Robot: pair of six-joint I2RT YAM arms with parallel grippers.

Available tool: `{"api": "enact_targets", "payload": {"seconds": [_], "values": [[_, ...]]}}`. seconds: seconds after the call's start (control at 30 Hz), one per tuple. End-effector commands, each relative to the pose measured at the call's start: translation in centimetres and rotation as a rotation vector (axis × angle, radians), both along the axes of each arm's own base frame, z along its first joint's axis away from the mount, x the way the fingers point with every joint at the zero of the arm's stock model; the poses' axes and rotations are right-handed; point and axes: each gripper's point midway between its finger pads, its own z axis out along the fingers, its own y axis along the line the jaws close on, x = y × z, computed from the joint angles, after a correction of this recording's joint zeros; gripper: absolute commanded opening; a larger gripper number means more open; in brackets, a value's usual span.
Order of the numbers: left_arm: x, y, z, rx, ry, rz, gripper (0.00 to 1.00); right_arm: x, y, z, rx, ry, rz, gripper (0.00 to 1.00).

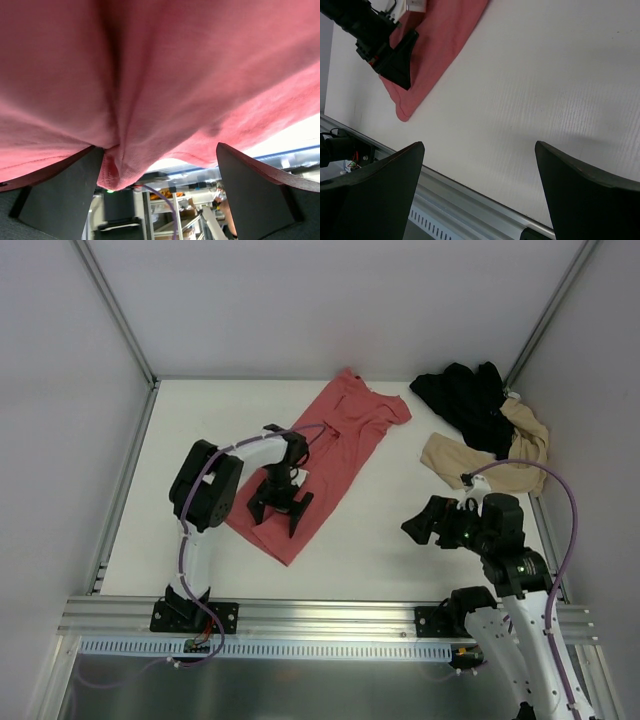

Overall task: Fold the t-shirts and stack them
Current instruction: Rotate the tshirt 90 degrees

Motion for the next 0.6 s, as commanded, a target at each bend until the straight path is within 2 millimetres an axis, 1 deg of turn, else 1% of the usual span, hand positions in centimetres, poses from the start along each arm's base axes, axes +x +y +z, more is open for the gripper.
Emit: {"api": "enact_targets", "payload": {"seconds": [0.0, 0.03, 0.07, 0.13, 0.17, 0.2, 0.27, 0.3, 0.33, 0.4, 0.47, 0.5, 0.53, 0.57], "values": [[-2.5, -4.3, 0.0, -0.106, -0.002, 0.038, 0.99, -0.8, -0.1, 2.0, 0.016, -0.040, -0.012, 1.00], [-3.5, -4.7, -0.1, -0.108, 0.001, 0.031, 0.99, -1.0, -0.2, 2.1, 0.017, -0.045, -0.012, 1.00], [-4.7, -5.9, -0.2, -0.111, 0.005, 0.020, 0.99, -1.2, -0.2, 2.3, 0.020, -0.053, -0.012, 0.99], [-5.8, -7.7, -0.5, -0.138, 0.001, 0.009, 0.99, -1.6, -0.3, 2.2, 0.022, -0.045, -0.015, 1.00], [-7.1, -9.1, -0.5, -0.143, 0.003, -0.009, 0.99, -1.8, -0.2, 2.1, 0.023, -0.042, -0.013, 1.00], [-7.3, -10.5, -0.6, -0.175, -0.012, -0.018, 0.99, -2.0, -0.3, 2.0, 0.025, -0.041, -0.018, 0.99], [-8.7, -12.7, -0.4, -0.212, -0.001, -0.020, 0.99, -2.2, -0.2, 1.8, 0.031, -0.036, -0.015, 1.00], [-9.6, -14.3, -0.2, -0.236, -0.012, -0.056, 0.99, -2.3, -0.2, 1.6, 0.031, -0.032, -0.014, 0.99], [-10.0, -15.0, -0.1, -0.240, -0.017, -0.060, 0.99, -2.4, -0.3, 1.5, 0.030, -0.029, -0.014, 1.00], [-10.5, -16.1, 0.6, -0.263, -0.040, -0.081, 0.99, -2.4, -0.3, 1.0, 0.020, -0.021, -0.008, 1.00], [-9.7, -16.8, 1.9, -0.286, -0.104, -0.073, 0.99, -2.1, -0.3, 0.6, 0.004, -0.006, -0.003, 0.99], [-9.0, -17.3, 4.1, -0.330, -0.162, -0.071, 0.99, -1.7, -0.3, 0.7, 0.002, -0.013, 0.000, 0.99], [-8.4, -17.4, 5.3, -0.344, -0.205, -0.067, 0.99, -1.3, -0.1, 0.4, 0.002, 0.013, 0.009, 0.99], [-7.3, -16.7, 6.5, -0.319, -0.282, -0.064, 0.99, -0.8, 0.0, 0.4, -0.001, 0.017, 0.006, 0.99]]}}
